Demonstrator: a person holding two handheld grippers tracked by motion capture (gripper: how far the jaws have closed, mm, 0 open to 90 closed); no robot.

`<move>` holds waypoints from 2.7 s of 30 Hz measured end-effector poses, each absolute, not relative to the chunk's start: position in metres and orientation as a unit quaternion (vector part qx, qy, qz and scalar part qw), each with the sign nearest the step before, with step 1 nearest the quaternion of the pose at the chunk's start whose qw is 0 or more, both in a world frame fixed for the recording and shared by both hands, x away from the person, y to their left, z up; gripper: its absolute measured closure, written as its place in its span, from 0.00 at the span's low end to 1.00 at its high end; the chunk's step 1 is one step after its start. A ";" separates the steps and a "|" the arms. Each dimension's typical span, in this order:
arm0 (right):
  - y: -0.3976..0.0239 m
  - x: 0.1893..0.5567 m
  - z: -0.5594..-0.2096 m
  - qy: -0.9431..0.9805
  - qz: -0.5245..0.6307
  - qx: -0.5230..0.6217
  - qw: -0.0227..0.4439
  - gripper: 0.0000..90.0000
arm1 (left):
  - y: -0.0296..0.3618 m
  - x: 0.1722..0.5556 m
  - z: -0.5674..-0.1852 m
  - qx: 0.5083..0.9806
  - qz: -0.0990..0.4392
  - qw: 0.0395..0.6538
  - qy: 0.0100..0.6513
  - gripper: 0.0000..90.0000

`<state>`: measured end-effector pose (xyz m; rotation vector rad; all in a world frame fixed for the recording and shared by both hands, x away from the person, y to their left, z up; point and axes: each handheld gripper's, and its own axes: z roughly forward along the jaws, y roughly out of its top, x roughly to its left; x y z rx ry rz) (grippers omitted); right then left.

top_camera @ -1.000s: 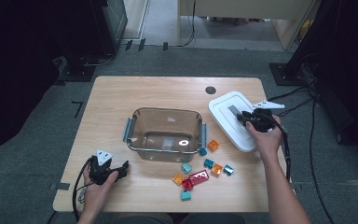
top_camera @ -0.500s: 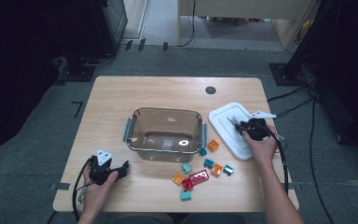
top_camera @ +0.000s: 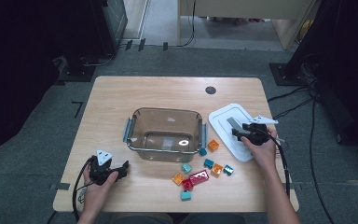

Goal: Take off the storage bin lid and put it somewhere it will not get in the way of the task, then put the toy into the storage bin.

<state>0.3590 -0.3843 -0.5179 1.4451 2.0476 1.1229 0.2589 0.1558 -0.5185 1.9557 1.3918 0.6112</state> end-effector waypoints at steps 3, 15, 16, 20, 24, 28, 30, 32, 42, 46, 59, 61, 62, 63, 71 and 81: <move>-0.384 0.354 -0.518 0.733 0.401 0.513 0.198 0.37 | 0.156 0.259 -0.518 0.746 0.233 0.326 0.531 0.18; -0.388 0.333 -0.484 0.705 0.441 0.527 0.176 0.17 | 0.156 0.259 -0.518 0.747 0.233 0.327 0.530 0.18; -0.389 0.331 -0.481 0.702 0.446 0.527 0.176 0.16 | 0.156 0.259 -0.518 0.747 0.233 0.327 0.530 0.18; -0.390 0.319 -0.469 0.698 0.452 0.524 0.186 0.16 | 0.156 0.260 -0.518 0.748 0.232 0.327 0.529 0.18; -0.386 0.306 -0.461 0.695 0.460 0.519 0.191 0.16 | 0.156 0.260 -0.518 0.749 0.232 0.327 0.528 0.18; -0.377 0.294 -0.461 0.704 0.453 0.512 0.195 0.16 | 0.156 0.260 -0.518 0.748 0.232 0.327 0.528 0.18; -0.373 0.287 -0.462 0.706 0.451 0.510 0.194 0.16 | 0.155 0.261 -0.519 0.748 0.233 0.327 0.529 0.18; -0.369 0.279 -0.465 0.702 0.449 0.512 0.207 0.17 | 0.155 0.261 -0.518 0.748 0.233 0.327 0.529 0.18; -0.358 0.246 -0.480 0.713 0.440 0.510 0.195 0.17 | 0.151 0.264 -0.519 0.742 0.234 0.319 0.541 0.13; -0.358 0.233 -0.487 0.714 0.436 0.515 0.186 0.17 | 0.151 0.264 -0.519 0.742 0.234 0.319 0.541 0.13; -0.361 0.207 -0.498 0.723 0.426 0.515 0.174 0.19 | 0.151 0.264 -0.519 0.742 0.234 0.319 0.540 0.13; -0.359 0.205 -0.500 0.727 0.424 0.511 0.174 0.19 | 0.151 0.264 -0.519 0.742 0.234 0.319 0.541 0.13; -0.358 0.204 -0.501 0.729 0.423 0.510 0.171 0.20 | 0.151 0.264 -0.519 0.742 0.234 0.319 0.540 0.13; -0.358 0.204 -0.502 0.731 0.422 0.509 0.170 0.20 | 0.151 0.264 -0.519 0.742 0.234 0.319 0.541 0.13; -0.353 0.206 -0.508 0.737 0.415 0.507 0.167 0.24 | 0.151 0.264 -0.519 0.741 0.234 0.319 0.542 0.12; -0.353 0.207 -0.516 0.753 0.409 0.490 0.161 0.44 | 0.151 0.265 -0.519 0.741 0.234 0.319 0.542 0.12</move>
